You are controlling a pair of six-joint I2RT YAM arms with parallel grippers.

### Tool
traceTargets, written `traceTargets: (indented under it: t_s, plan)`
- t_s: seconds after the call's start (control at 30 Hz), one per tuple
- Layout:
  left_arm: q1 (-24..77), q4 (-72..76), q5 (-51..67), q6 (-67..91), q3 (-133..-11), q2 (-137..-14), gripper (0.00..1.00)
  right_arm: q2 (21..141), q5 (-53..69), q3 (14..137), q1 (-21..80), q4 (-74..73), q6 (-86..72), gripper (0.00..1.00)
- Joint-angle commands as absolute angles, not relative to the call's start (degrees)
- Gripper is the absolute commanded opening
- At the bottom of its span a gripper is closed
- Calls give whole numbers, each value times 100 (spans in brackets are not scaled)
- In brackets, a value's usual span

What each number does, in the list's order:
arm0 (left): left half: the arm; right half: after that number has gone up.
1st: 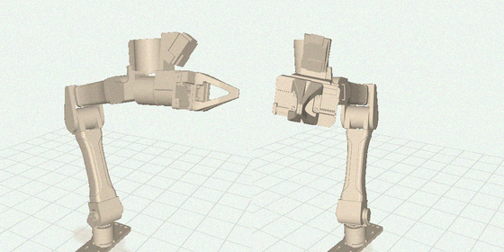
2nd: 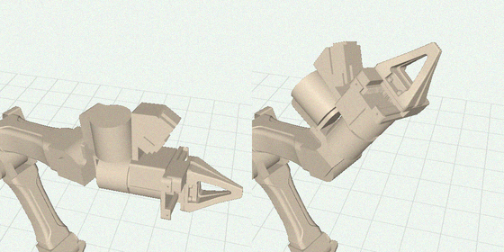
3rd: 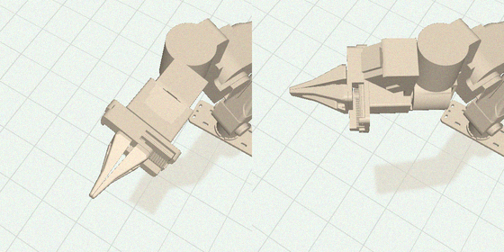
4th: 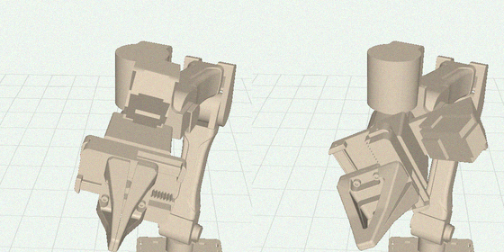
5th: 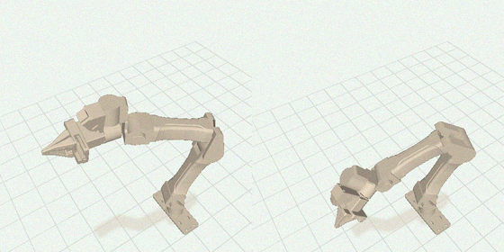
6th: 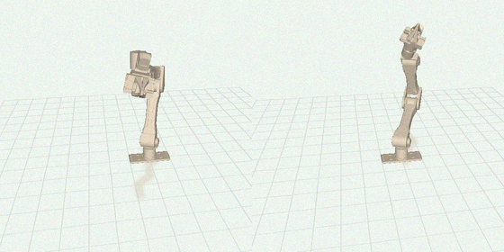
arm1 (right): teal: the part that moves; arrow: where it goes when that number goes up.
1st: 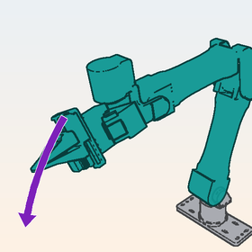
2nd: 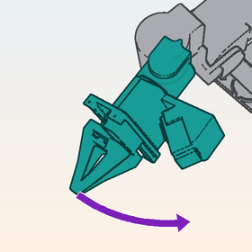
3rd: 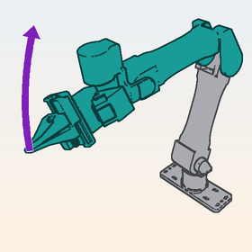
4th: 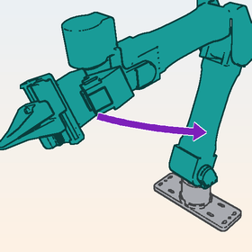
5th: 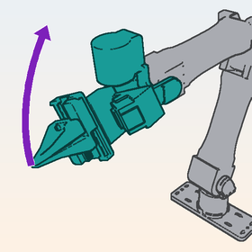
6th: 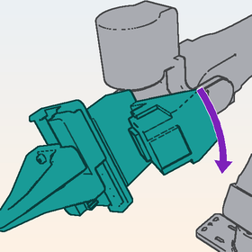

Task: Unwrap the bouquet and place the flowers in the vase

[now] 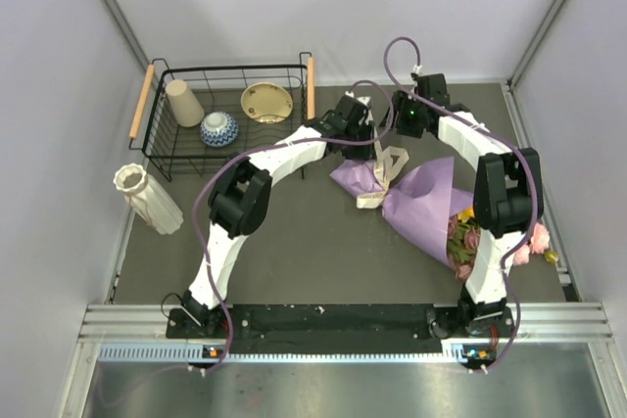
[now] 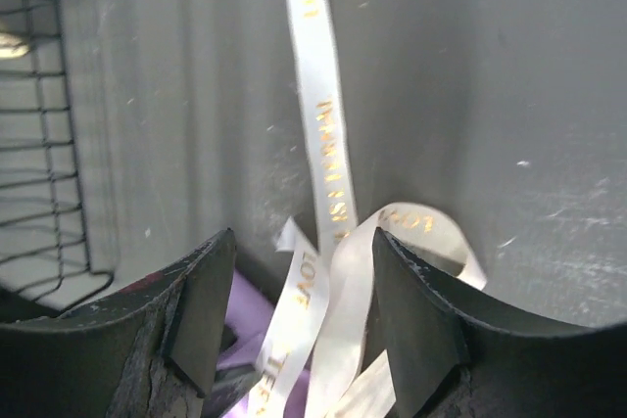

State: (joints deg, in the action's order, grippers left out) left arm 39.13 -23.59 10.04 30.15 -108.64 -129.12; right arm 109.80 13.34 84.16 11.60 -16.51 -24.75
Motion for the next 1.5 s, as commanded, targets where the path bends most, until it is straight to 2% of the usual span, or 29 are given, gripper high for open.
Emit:
traceTargets:
  t_s: [0.0,0.1,0.27,0.7,0.83,0.87,0.97,1.3,1.47]
  plan:
    - [3902,-2268,729,2857,-10740,-12322,40,11390,502,9175,1151,-2565,-2346,58]
    - [3902,-2276,835,2795,-10740,-12296,50,11452,18,9265,1125,-3137,-2680,61]
    - [3902,-2232,897,2734,-10775,-12349,61,11460,114,9009,949,-3129,-2988,64]
    - [3911,-2452,1169,2540,-11092,-12498,60,12111,474,9079,844,-3015,-2875,59]
    - [3911,-2470,1143,2487,-10996,-12305,60,12120,834,9158,852,-2814,-2611,37]
    - [3920,-2470,1151,2479,-10969,-12200,60,11981,896,9115,844,-2725,-2567,22]
    - [3911,-2417,1116,2435,-10837,-11972,60,11446,958,8764,844,-2313,-2488,4]
    - [3911,-2119,1423,2443,-10213,-11417,62,9626,1327,7051,1063,-1723,-2593,3]
    - [3911,-1986,1424,2470,-9870,-11189,63,9054,1660,6645,1081,-1679,-2636,3]
